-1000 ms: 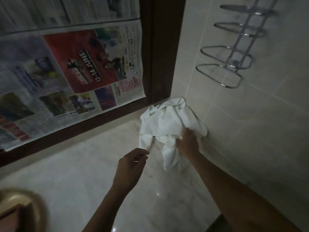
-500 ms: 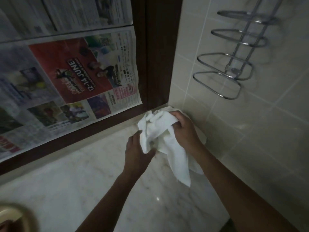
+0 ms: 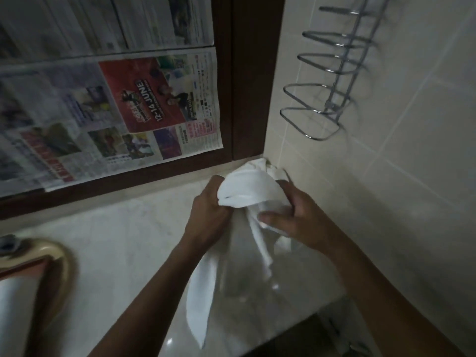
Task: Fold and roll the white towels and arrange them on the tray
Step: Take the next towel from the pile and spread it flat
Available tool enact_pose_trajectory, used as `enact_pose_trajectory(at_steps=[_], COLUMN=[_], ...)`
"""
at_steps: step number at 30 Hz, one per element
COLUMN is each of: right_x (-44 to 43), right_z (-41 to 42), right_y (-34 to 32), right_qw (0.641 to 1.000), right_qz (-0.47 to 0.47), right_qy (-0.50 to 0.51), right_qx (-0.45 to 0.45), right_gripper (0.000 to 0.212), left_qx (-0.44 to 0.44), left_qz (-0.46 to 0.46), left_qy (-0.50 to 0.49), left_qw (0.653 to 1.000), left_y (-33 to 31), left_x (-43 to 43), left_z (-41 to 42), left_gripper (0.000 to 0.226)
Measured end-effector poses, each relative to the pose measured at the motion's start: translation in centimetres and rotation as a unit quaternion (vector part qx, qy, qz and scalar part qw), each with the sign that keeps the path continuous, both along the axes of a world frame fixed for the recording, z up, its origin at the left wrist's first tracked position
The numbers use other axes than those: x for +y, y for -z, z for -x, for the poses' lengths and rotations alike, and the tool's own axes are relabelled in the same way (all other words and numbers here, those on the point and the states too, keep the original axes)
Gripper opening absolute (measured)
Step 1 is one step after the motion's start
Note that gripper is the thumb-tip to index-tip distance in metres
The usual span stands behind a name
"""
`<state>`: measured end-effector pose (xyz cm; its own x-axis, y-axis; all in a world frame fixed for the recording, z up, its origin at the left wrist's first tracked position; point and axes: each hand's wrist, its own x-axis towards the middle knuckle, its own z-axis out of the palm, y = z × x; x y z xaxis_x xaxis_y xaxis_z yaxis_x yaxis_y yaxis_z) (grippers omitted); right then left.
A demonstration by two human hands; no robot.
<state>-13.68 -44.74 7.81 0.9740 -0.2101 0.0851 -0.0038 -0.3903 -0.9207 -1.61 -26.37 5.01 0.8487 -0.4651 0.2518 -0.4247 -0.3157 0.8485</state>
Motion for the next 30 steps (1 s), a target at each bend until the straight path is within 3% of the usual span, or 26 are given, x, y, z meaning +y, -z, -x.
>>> enact_pose_trajectory(at_steps=[5, 9, 11, 15, 20, 25, 28, 30], right_x=[0.6, 1.8, 3.2, 8.7, 11.9, 13.7, 14.9, 14.6], right_z=[4.0, 5.6, 6.1, 6.5, 7.5, 8.3, 9.1, 9.3], right_y=[3.2, 3.5, 3.1, 3.7, 4.2, 2.5, 0.8, 0.2], right_qw=[0.996, 0.997, 0.996, 0.983, 0.967, 0.964, 0.948, 0.943], right_qz=[0.046, 0.017, 0.035, 0.08, 0.099, 0.013, -0.041, 0.047], right_qy=[-0.03, -0.055, -0.071, -0.158, -0.212, -0.246, -0.291, -0.309], right_qx=[0.073, 0.05, 0.03, 0.045, 0.103, 0.1, 0.121, 0.112], right_gripper=[0.039, 0.008, 0.012, 0.01, 0.016, 0.008, 0.015, 0.025], left_qx=[0.049, 0.091, 0.077, 0.028, 0.057, 0.079, 0.051, 0.033], left_qz=[-0.017, -0.165, -0.218, -0.148, -0.093, -0.094, -0.036, -0.022], left_qy=[-0.09, -0.021, 0.007, -0.061, -0.145, 0.052, -0.003, -0.035], left_qw=[0.995, 0.982, 0.973, 0.987, 0.984, 0.991, 0.998, 0.999], left_y=[-1.4, -0.1, 0.9, 2.6, 3.3, 4.1, 4.0, 3.3], left_x=[4.3, 9.8, 11.6, 12.0, 14.9, 17.1, 16.8, 17.8], left_z=[7.2, 11.2, 12.7, 16.1, 17.3, 19.5, 19.9, 19.5], left_gripper=[0.025, 0.053, 0.056, 0.011, 0.018, 0.036, 0.013, 0.01])
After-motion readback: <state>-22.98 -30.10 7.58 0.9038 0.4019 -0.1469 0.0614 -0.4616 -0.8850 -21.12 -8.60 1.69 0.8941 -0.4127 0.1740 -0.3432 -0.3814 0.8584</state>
